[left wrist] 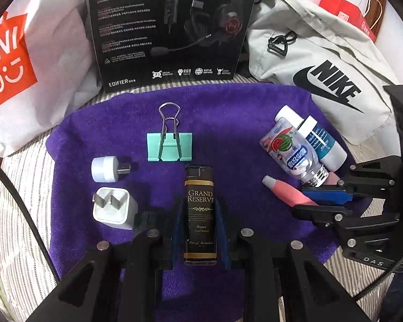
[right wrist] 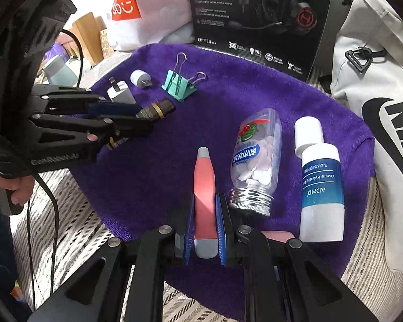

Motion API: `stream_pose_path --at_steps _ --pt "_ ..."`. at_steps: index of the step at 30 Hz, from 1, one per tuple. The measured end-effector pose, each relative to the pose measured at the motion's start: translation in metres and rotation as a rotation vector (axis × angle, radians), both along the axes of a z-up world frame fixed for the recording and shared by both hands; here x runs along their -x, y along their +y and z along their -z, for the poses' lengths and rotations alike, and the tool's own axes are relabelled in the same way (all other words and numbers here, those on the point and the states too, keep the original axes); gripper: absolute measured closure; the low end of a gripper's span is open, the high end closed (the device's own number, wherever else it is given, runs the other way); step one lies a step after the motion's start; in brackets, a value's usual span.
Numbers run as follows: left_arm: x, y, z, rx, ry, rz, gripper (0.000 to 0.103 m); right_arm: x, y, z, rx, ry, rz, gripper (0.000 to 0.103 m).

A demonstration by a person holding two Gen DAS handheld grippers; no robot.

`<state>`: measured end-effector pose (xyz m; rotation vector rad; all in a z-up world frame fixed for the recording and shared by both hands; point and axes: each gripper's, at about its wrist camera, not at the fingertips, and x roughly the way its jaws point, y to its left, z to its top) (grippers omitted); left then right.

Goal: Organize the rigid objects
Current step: 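Stand the Grand Reserve tube on the towel while the right gripper lays the pink tube beside the pill bottle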

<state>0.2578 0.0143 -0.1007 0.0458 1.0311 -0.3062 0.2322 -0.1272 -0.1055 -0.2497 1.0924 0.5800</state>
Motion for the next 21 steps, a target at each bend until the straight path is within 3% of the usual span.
stream_pose_path --at_steps 14,21 --pt "-0.0012 -0.0050 0.0061 -0.015 -0.001 0.014 0.080 0.0050 0.0025 0.0002 0.009 -0.029 -0.024 0.087" --pt "0.0030 -0.0026 0.0055 0.000 -0.003 0.019 0.079 0.0074 0.0004 -0.0008 -0.010 -0.012 -0.028 0.079"
